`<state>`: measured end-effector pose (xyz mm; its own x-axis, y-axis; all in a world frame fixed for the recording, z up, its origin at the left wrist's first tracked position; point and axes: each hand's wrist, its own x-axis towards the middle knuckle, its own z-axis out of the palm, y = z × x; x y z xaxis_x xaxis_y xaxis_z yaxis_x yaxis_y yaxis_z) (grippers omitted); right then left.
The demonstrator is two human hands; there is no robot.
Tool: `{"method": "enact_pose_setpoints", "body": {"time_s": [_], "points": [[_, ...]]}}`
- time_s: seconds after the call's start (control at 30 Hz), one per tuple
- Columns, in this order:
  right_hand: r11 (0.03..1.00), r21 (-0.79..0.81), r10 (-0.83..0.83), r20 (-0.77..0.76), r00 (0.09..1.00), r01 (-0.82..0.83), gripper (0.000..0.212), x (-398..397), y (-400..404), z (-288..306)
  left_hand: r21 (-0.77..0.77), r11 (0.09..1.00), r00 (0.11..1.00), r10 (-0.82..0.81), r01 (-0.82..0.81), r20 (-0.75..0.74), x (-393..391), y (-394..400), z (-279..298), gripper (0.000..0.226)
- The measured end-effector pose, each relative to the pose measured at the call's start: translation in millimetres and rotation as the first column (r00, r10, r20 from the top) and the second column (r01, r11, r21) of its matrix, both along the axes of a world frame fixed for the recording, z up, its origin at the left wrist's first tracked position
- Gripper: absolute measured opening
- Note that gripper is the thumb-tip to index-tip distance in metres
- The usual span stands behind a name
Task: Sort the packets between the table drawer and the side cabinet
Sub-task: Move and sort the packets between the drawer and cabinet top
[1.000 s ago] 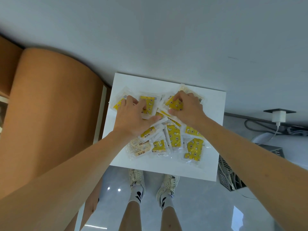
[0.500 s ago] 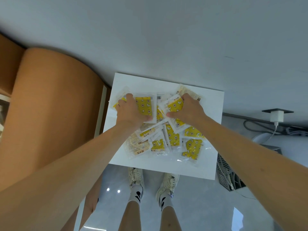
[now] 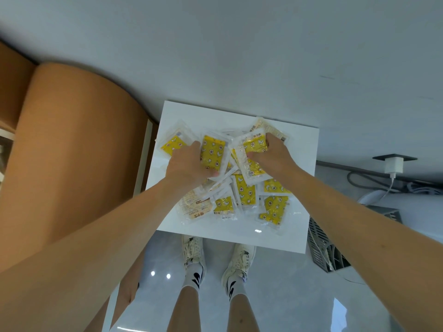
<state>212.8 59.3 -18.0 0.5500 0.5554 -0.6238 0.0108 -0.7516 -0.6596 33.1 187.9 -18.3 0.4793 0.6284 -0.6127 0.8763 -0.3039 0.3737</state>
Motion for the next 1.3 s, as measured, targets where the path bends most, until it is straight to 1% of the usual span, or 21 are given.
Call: {"method": "enact_pose_setpoints", "body": {"time_s": [0.1, 0.17, 0.27, 0.33, 0.4, 0.47, 0.53, 0.63, 0.7, 0.8, 0.93, 1.07, 1.17, 1.23, 1.3], "points": [[0.998, 0.053, -0.020, 0.004, 1.000, 0.020, 0.027, -2.2, -0.6, 5.2, -0.022, 1.000, 1.000, 0.009, -0.010, -0.014, -1.6, -2.4, 3.9, 0.057], [0.994, 0.096, -0.050, 0.019, 0.999, 0.048, 0.026, -3.9, -0.6, 8.4, -0.072, 0.997, 0.999, 0.039, -0.037, 0.021, -3.0, -1.5, 3.4, 0.049], [0.983, 0.157, -0.106, 0.023, 0.994, 0.101, 0.023, -7.1, -1.6, 15.6, -0.219, 0.964, 0.977, 0.181, -0.153, 0.116, -9.4, 1.2, 1.2, 0.038], [0.976, 0.170, -0.139, 0.016, 0.990, 0.134, 0.022, -9.8, -2.4, 24.9, -0.321, 0.911, 0.929, 0.325, -0.257, 0.178, -16.4, 2.1, 9.2, 0.027], [0.969, 0.185, -0.171, 0.020, 0.985, 0.165, 0.020, -11.7, -1.0, 40.9, -0.431, 0.826, 0.837, 0.493, -0.365, 0.237, -24.2, 3.3, 27.5, 0.023], [0.960, 0.202, -0.200, 0.002, 0.980, 0.195, 0.019, -14.9, 3.6, 66.7, -0.540, 0.713, 0.720, 0.645, -0.447, 0.256, -34.1, 3.7, 56.9, 0.030], [0.956, 0.208, -0.200, -0.057, 0.978, 0.208, 0.020, -22.4, 10.0, 102.7, -0.624, 0.635, 0.639, 0.721, -0.455, 0.268, -47.0, 4.0, 95.0, 0.039], [0.961, 0.210, -0.151, -0.143, 0.978, 0.180, 0.023, -41.5, 16.4, 168.6, -0.689, 0.582, 0.546, 0.777, -0.433, 0.313, -71.2, -2.7, 166.4, 0.046], [0.964, 0.218, -0.111, -0.181, 0.977, 0.150, 0.025, -57.7, 17.5, 216.4, -0.705, 0.567, 0.493, 0.799, -0.425, 0.345, -90.3, -12.5, 219.8, 0.048], [0.954, 0.279, -0.047, -0.225, 0.973, 0.111, 0.029, -88.4, 15.3, 286.2, -0.711, 0.562, 0.407, 0.819, -0.424, 0.405, -128.0, -33.2, 298.2, 0.048], [0.937, 0.350, 0.110, -0.301, 0.947, 0.002, 0.033, -150.3, 13.5, 369.9, -0.692, 0.490, 0.212, 0.867, -0.531, 0.451, -195.3, -69.4, 382.1, 0.047], [0.901, 0.392, 0.320, -0.304, 0.897, -0.188, 0.031, -230.0, 20.5, 420.4, -0.681, 0.403, 0.026, 0.870, -0.612, 0.492, -272.3, -103.4, 432.9, 0.053], [0.842, 0.410, 0.485, -0.286, 0.827, -0.351, 0.030, -305.6, 28.0, 446.7, -0.672, 0.297, -0.138, 0.847, -0.678, 0.514, -342.7, -135.0, 465.0, 0.045], [0.785, 0.417, 0.591, -0.283, 0.755, -0.459, 0.029, -369.7, 30.3, 461.3, -0.661, 0.201, -0.249, 0.816, -0.723, 0.522, -402.3, -162.6, 478.5, 0.040], [0.717, 0.423, 0.686, -0.284, 0.670, -0.554, 0.028, -438.1, 29.6, 471.7, -0.657, 0.094, -0.358, 0.776, -0.748, 0.519, -466.1, -193.2, 484.8, 0.041]]}}
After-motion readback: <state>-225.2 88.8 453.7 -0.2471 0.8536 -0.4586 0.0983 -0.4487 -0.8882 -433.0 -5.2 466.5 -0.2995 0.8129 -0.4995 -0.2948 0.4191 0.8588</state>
